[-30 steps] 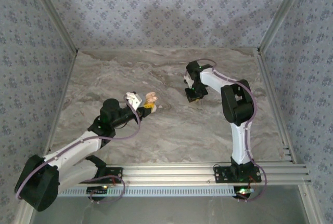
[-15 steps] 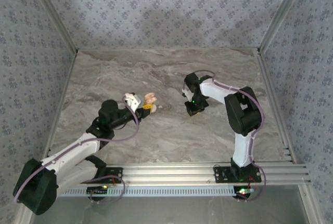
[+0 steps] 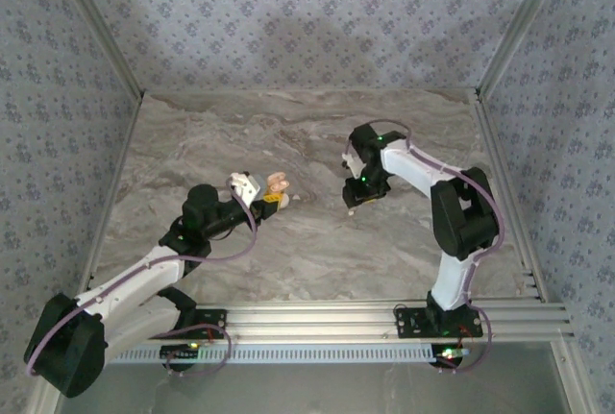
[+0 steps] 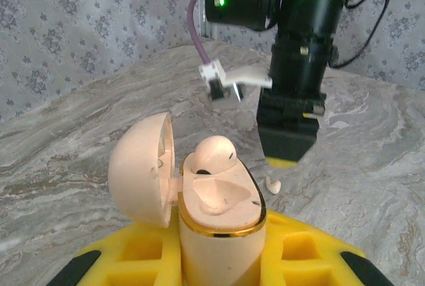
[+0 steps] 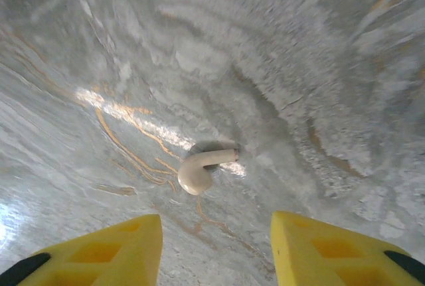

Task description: Insert wireless bluetooth earbuds into charging case

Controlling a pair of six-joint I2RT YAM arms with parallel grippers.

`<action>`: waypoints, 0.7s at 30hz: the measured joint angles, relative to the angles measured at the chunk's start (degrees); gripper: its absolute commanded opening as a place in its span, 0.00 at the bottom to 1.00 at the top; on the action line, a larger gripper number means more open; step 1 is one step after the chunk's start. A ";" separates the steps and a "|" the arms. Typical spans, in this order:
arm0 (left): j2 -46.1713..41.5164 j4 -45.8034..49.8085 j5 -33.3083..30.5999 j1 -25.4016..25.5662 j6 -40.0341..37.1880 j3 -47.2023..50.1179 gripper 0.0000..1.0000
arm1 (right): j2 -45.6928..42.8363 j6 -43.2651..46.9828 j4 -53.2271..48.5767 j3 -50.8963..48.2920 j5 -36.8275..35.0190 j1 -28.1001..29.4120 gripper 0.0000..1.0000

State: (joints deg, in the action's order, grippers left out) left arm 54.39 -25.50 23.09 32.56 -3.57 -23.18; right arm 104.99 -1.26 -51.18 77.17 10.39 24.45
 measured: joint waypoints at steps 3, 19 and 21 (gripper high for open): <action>-0.04 0.31 -0.02 0.00 -0.02 0.00 0.14 | -0.02 -1.38 -0.55 2.32 1.73 -2.45 0.51; -0.42 0.98 -0.46 -0.04 -0.24 0.00 0.14 | 8.61 -5.62 -0.87 7.52 7.37 -4.28 0.48; -0.42 1.09 -0.44 -0.04 -0.33 0.00 0.14 | 9.09 -5.53 -0.70 7.65 8.28 -3.89 0.48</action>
State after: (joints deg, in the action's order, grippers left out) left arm 53.98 -24.40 22.65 32.51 -3.90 -23.18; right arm 114.08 -6.79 -51.88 84.82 18.68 20.56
